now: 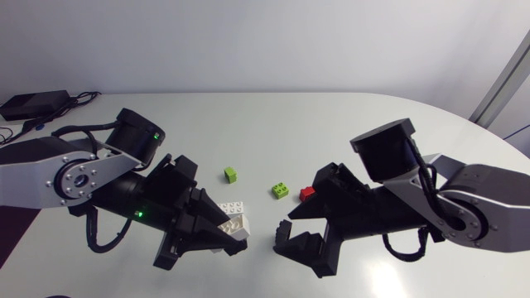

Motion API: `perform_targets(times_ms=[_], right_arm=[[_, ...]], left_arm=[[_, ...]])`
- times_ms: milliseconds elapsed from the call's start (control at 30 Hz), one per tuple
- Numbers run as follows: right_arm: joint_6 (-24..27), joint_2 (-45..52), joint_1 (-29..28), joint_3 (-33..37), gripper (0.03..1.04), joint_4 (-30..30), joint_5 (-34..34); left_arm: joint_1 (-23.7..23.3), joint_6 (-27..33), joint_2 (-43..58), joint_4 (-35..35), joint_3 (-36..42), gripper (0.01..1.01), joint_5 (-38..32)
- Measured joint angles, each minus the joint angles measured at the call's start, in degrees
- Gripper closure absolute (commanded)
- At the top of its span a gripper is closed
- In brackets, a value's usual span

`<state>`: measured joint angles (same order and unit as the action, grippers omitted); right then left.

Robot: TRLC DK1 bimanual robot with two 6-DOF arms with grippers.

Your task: Disassemble duplo

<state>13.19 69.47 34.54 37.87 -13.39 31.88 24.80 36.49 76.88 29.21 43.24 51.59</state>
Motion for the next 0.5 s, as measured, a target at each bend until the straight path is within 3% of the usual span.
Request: perform_targets(times_ms=[233,500], right_arm=[[-1.2,0.1,0.1,1.8,0.07,-1.0,6.5],[-2.1,1.2,3.7,3.5,0.10,-1.7,7.4]], left_arm=[[0.0,1.4,0.6,2.6,1.9,0.787,6.6],[0.1,2.6,2.6,4.3,4.1,0.787,10.5]])
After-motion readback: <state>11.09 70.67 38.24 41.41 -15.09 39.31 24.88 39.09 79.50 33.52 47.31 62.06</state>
